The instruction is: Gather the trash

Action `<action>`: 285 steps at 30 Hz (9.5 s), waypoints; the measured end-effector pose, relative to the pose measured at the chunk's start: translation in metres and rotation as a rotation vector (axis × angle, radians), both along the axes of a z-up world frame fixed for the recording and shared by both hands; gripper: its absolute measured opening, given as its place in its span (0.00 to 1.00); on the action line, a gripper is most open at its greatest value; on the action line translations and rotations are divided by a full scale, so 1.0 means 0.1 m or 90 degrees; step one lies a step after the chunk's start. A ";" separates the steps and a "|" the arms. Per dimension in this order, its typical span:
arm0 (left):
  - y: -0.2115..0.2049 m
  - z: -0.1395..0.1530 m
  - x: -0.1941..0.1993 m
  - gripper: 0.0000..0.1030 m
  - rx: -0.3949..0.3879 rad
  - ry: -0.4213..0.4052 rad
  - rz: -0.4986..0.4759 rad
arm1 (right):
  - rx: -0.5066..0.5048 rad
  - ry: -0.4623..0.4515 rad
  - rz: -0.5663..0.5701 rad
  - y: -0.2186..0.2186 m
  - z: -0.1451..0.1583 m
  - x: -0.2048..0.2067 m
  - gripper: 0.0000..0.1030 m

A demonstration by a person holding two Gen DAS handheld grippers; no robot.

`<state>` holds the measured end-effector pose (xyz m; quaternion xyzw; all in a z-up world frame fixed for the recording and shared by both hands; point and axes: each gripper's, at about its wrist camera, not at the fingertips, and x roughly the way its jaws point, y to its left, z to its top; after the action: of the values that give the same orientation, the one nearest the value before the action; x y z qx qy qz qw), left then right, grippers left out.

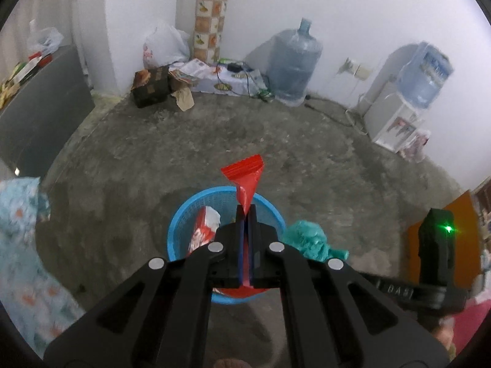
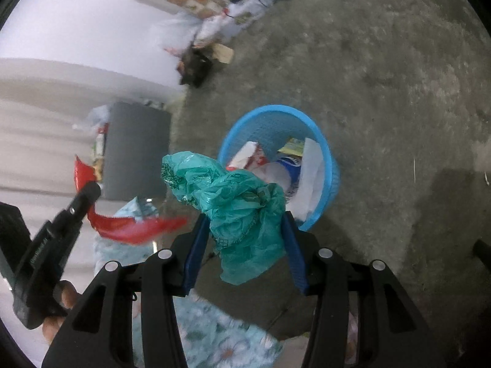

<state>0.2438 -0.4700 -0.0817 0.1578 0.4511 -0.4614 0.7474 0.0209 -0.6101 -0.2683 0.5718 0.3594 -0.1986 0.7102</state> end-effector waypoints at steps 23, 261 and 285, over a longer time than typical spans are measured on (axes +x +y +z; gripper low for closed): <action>0.30 0.46 -0.05 0.69 -0.014 -0.053 0.003 | -0.004 0.005 -0.039 0.10 -0.28 -0.12 0.69; 4.22 1.51 -0.97 0.80 -0.103 -0.029 0.318 | -0.263 0.215 0.158 0.10 -0.92 0.93 0.05; 4.48 1.62 -1.57 0.80 -0.186 -0.073 0.306 | -0.381 0.005 0.155 1.08 1.17 -0.35 0.70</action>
<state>0.0866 -0.0216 0.0799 -0.0373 0.3614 -0.3215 0.8745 -0.0146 -0.5024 -0.1509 0.2898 0.3536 -0.2112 0.8639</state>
